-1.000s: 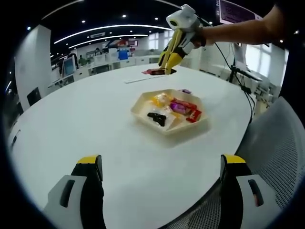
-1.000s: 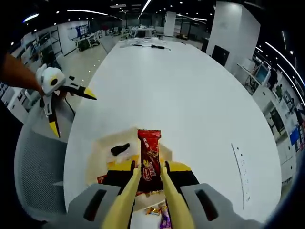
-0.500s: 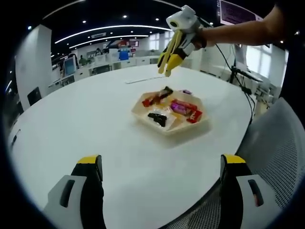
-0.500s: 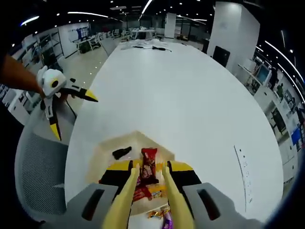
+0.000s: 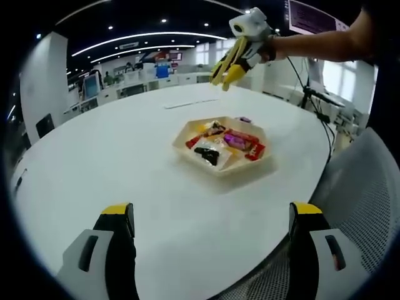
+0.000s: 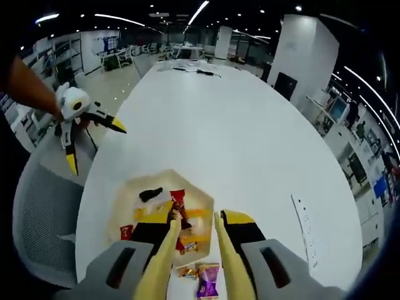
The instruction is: Place the target food into the container with the food tongs after gripping and lifting it, then release it inside without dropping or visibly crushing the food.
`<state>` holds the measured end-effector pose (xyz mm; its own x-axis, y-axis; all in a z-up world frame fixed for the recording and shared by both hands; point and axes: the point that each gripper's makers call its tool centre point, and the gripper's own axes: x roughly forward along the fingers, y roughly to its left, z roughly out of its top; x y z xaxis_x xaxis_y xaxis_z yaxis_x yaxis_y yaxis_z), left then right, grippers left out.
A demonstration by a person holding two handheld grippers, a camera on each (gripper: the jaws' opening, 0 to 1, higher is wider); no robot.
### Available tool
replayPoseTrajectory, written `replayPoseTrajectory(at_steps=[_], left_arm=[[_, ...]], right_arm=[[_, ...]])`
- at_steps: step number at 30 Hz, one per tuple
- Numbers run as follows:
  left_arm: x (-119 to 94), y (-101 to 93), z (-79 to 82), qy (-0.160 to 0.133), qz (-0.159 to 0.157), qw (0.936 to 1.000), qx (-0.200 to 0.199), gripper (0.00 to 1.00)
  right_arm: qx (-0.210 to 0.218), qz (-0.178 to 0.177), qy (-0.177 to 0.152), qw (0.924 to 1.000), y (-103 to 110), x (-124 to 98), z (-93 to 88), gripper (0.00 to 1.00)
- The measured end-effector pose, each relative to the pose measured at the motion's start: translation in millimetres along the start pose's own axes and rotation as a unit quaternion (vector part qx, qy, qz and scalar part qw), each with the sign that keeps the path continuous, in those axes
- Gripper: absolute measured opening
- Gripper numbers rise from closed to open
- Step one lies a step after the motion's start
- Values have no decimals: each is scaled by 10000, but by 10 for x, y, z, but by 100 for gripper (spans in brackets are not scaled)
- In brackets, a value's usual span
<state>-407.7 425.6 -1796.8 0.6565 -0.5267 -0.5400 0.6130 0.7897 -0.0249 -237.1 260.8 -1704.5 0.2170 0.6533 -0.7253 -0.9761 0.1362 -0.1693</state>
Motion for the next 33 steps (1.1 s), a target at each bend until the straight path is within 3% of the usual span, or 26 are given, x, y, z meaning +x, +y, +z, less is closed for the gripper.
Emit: replayPoseTrajectory(at_steps=[6,13,17,33], left_arm=[[4,-1,-11,18,-13,10000,5,99],[6,-1,-17,36,-10,10000,6,99],[4,10,-16,29,8,10000,-3,99],[10,1,-23,64,-9,10000,15,99]], right_arm=[[52,-98,-49,9999,-31,-191,-80,30],[233,-159,15,9996,-45,-292,-390,30],[376,-133,-122,9991,7,-305,-541,30],[555,-345,66,9978,194,-228,-1117,29]])
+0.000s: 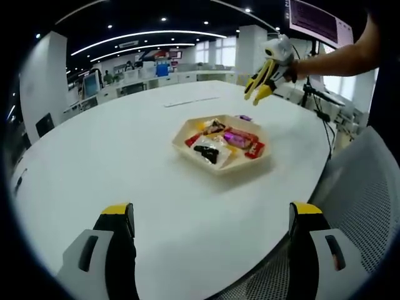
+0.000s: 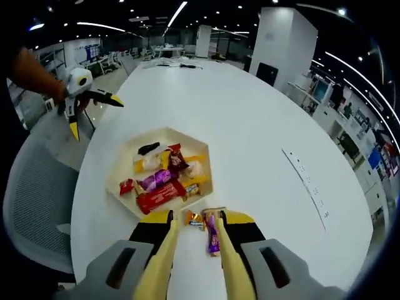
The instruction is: Place the target food into the container with the food tongs after gripping and lifting it, then release it inside without dropping or visibly crushing the food.
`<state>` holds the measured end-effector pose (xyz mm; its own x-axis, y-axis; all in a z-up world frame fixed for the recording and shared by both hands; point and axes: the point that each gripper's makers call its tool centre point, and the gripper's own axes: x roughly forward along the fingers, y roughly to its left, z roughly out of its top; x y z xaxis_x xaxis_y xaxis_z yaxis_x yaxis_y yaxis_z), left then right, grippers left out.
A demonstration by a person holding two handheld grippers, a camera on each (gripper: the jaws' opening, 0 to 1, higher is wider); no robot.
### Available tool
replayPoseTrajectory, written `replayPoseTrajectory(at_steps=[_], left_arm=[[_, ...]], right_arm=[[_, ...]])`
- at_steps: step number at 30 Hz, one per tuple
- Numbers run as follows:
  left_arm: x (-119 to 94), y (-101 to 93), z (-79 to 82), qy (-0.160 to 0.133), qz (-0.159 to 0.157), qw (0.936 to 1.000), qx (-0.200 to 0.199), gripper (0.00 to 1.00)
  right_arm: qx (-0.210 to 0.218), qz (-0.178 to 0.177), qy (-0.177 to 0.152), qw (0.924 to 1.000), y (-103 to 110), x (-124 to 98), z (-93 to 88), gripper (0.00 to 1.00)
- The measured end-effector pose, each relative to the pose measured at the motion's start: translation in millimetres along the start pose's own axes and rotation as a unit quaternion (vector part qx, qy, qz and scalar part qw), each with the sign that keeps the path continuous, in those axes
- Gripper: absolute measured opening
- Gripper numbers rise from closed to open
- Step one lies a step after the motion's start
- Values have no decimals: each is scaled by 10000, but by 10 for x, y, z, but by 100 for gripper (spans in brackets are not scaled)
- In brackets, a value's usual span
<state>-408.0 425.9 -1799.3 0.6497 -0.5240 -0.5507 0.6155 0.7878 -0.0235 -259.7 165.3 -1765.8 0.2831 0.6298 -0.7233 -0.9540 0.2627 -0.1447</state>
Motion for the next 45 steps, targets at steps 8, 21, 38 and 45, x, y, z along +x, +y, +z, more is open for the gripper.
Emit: replayPoseTrajectory(at_steps=[8,21,38,45], left_arm=[[-6,-10,-3,29,6,10000,-4,99],[3,-9,-20,75,5,10000,-52,99],[12,-14,-46,132,-13,9999,-55,99],[11,-18,-45,137,-24,9999,-48,99]], right_arm=[[77,-60,-162,9998,33,96,-75,29],[-225,-189,-106,9995,52,347,-203,28],[-280,-136,117,9994,4,615,-303,28],[195,-125,209,9995,0,634,-304,24]])
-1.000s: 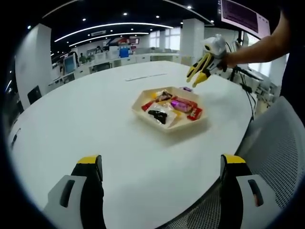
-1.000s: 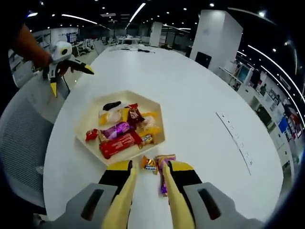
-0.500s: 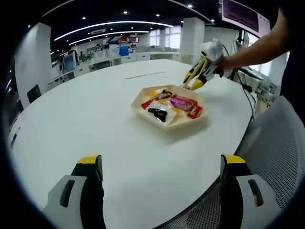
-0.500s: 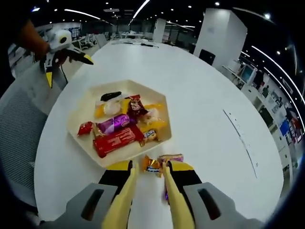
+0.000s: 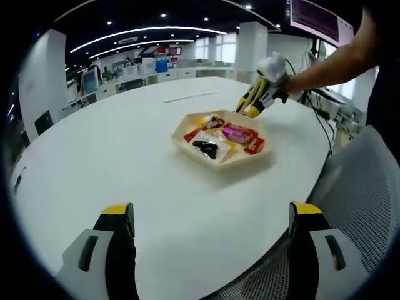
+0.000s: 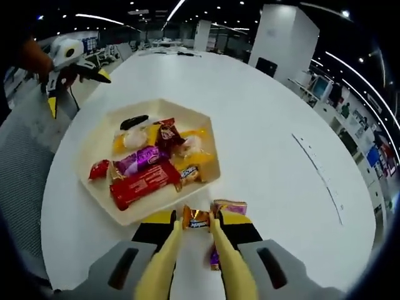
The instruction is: Place the target food into the container with the food tongs after gripping and lifting it, then release it inside without dropping or visibly crushing the food.
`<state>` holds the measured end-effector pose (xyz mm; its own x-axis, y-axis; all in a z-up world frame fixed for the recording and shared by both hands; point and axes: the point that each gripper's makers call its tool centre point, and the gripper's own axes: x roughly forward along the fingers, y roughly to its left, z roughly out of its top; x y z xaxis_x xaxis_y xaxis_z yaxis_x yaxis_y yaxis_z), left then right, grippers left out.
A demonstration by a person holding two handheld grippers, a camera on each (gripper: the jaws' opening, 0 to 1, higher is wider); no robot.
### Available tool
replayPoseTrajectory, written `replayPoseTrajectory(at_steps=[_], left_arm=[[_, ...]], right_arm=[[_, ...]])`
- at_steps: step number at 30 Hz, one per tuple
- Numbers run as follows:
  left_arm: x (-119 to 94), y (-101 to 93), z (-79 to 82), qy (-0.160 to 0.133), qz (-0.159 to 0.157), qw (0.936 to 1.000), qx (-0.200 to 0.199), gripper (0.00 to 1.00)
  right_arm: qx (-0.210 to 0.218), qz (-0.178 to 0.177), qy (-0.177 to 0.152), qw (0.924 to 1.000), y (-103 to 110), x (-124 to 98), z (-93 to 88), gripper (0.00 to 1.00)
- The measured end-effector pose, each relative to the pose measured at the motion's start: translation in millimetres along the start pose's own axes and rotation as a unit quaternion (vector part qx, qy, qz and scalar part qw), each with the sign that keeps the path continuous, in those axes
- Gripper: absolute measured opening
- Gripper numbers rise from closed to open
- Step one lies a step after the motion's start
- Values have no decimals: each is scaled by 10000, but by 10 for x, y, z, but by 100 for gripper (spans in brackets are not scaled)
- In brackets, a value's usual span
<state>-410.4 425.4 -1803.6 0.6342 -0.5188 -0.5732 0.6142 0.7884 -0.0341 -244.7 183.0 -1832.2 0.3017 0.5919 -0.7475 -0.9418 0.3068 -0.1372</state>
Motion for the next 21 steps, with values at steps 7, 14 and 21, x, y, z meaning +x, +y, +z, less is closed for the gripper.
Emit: replayPoseTrajectory(at_steps=[7,14,21], left_arm=[[-2,12,-16,16,2,10000,-19,99],[2,-7,-8,12,-23,10000,40,99],[-4,-3,-1,-6,-10,10000,73,99]], right_arm=[[444,10,160,9989,3,-21,-68,21],[703,28,117,9975,-28,-108,-90,21],[747,20,124,9971,-34,-151,-86,21]])
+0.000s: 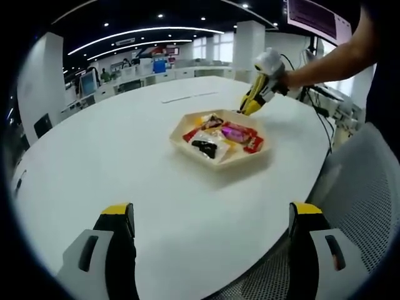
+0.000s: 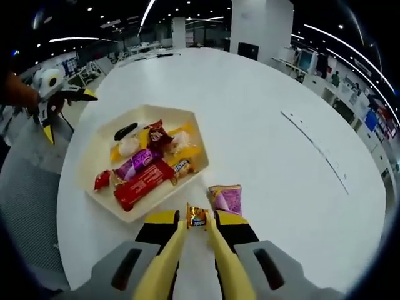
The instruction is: Place the target food into the container with the food tongs after gripping and lifting it, then release it inside without dropping or visibly crushing the food.
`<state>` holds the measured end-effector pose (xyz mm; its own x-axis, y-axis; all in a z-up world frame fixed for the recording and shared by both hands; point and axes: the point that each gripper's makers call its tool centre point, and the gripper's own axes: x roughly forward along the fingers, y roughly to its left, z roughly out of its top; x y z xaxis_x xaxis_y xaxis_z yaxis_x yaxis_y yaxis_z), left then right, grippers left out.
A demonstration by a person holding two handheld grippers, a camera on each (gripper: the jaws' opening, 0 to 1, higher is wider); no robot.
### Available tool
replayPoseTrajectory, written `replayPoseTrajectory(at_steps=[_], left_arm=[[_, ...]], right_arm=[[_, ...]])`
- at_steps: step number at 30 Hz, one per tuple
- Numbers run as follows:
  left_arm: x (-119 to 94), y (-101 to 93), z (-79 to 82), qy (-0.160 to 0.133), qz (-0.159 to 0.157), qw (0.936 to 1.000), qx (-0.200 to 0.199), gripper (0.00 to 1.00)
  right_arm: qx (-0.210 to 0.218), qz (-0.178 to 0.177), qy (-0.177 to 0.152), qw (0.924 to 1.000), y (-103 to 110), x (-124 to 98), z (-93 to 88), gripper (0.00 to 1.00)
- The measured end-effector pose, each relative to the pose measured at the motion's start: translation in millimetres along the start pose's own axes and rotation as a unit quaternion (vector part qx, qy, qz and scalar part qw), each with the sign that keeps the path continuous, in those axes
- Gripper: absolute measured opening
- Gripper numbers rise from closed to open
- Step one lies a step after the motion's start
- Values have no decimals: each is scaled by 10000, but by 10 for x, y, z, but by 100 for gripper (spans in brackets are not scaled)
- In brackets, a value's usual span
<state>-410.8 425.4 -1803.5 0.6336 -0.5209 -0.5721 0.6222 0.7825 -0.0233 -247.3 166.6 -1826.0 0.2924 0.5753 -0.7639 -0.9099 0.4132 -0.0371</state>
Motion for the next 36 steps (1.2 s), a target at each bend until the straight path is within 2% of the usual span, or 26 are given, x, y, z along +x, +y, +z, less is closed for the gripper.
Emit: replayPoseTrajectory(at_steps=[10,12,16,25,34,36], left_arm=[[8,-25,-28,50,-69,9999,58,99],[-2,23,-32,42,23,10000,-12,99],[12,-10,-59,97,-56,9999,101,99],[0,28,-37,45,35,9999,94,99],[-9,30,-44,72,43,9997,249,99],[-17,80,-33,38,118,9998,130,99]], right_arm=[[98,-32,-112,9999,-5,-24,95,20],[102,-38,-111,9999,-7,-58,104,20],[104,-48,-163,9998,-3,-140,113,20],[109,-59,-100,9999,-7,-250,93,20],[124,-252,-324,9991,-141,-485,303,20],[23,-310,-327,9990,-188,-528,370,20]])
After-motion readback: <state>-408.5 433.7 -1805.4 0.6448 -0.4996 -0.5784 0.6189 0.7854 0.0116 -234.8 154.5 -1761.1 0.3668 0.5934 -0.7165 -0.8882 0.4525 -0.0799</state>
